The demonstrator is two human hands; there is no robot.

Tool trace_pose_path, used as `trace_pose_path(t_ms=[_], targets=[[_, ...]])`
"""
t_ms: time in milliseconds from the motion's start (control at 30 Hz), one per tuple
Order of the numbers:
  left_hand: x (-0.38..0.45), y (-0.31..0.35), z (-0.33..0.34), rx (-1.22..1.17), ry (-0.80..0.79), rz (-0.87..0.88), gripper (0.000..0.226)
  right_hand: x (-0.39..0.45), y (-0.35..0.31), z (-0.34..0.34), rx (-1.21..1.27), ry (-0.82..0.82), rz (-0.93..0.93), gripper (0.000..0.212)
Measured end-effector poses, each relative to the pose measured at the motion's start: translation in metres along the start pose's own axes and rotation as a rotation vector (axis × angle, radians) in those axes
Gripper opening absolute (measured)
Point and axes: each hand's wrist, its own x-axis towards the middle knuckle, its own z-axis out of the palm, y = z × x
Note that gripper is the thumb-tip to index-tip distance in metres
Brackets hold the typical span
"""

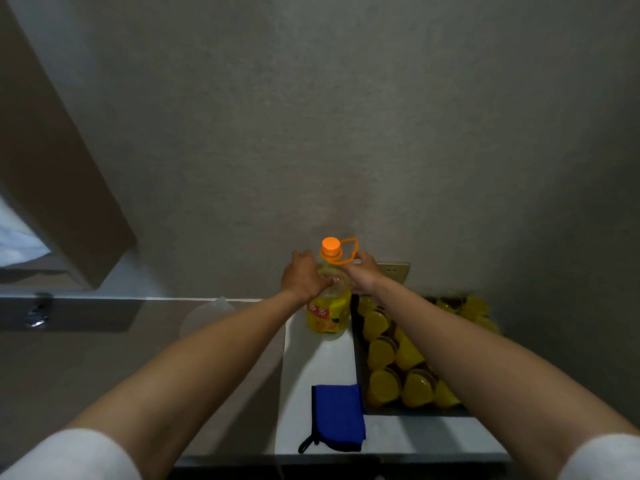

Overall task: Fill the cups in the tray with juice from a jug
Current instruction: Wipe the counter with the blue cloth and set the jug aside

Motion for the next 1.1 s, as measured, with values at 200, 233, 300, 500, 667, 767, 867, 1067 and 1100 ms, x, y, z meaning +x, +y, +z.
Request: trace_pose_path(t_ms=[200, 233, 300, 500, 667, 767, 867, 1067, 1100], targets=[[-0.005, 0.012, 0.013, -0.045, 0.000, 0.028, 0.065, 0.003, 0.013, -0.015, 0.048, 0.022, 0.010, 0.046], [-0.006, 0.013, 0.015, -0.052, 0.000, 0.036, 0.063, 0.002, 0.013, -0.017, 0.050, 0.020, 0.006, 0.040], [-0.008, 0.015, 0.018, -0.050, 0.002, 0.053, 0.061, -0.001, 0.015, -0.020, 0.051, 0.039, 0.010, 0.022], [-0.007, 0.010, 0.021, -0.056, -0.033, 0.056, 0.069, 0.002, 0.024, -0.017, 0.079, 0.002, -0.009, 0.055], [-0.005, 0.006, 0.018, -0.079, -0.038, 0.056, 0.073, -0.003, 0.025, -0.008, 0.077, 0.028, -0.027, 0.068], [-0.004, 0.003, 0.015, -0.086, -0.050, 0.040, 0.079, -0.010, 0.027, -0.004, 0.011, 0.033, 0.117, 0.096], [-0.003, -0.007, 0.013, -0.077, -0.075, 0.006, 0.086, -0.020, 0.032, -0.002, -0.140, -0.140, 0.278, 0.077], [-0.006, -0.041, 0.005, -0.022, -0.095, -0.054, 0.097, -0.029, 0.039, 0.014, -0.205, -0.218, 0.442, 0.069], [-0.006, -0.046, 0.002, -0.002, -0.100, -0.073, 0.097, -0.029, 0.040, 0.020, -0.205, -0.234, 0.447, 0.071]])
